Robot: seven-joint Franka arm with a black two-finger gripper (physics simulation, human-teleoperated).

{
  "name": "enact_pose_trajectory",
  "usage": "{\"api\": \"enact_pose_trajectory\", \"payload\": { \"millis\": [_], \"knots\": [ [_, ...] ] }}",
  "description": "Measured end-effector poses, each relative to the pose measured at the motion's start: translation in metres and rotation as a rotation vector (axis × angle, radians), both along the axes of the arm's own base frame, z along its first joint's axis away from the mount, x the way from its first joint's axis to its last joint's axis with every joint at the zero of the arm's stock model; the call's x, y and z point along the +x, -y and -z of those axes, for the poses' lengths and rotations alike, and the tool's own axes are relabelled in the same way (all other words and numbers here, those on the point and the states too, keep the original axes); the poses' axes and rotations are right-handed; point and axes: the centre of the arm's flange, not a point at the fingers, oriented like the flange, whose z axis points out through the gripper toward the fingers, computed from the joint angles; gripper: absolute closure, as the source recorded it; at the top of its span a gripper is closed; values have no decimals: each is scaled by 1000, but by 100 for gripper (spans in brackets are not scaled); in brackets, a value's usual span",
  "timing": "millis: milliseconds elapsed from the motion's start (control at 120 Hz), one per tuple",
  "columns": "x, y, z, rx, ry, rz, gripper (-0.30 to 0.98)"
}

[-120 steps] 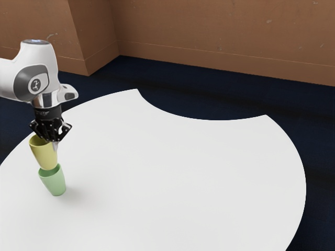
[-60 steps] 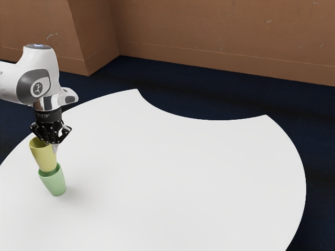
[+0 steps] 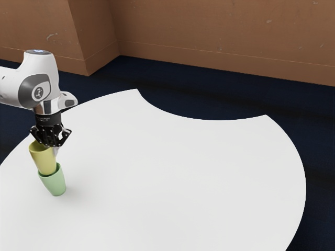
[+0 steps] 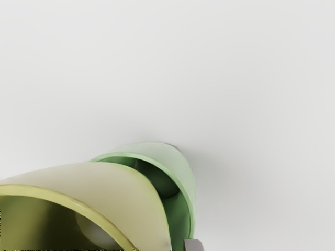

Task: Place the right cup onto the left cup

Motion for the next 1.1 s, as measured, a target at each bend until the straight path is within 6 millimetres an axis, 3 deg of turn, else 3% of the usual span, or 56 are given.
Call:
{"api": "enact_pose_trajectory", "payload": {
  "millis": [267,625,725,1100],
  "knots": [
    [1,4,-4,-1,10,8,38],
    [2,26,-39,8,41,38,21],
    [11,42,-56,7,60,68,14],
    [44,140,-139,-38,112,312,2]
  ]
}}
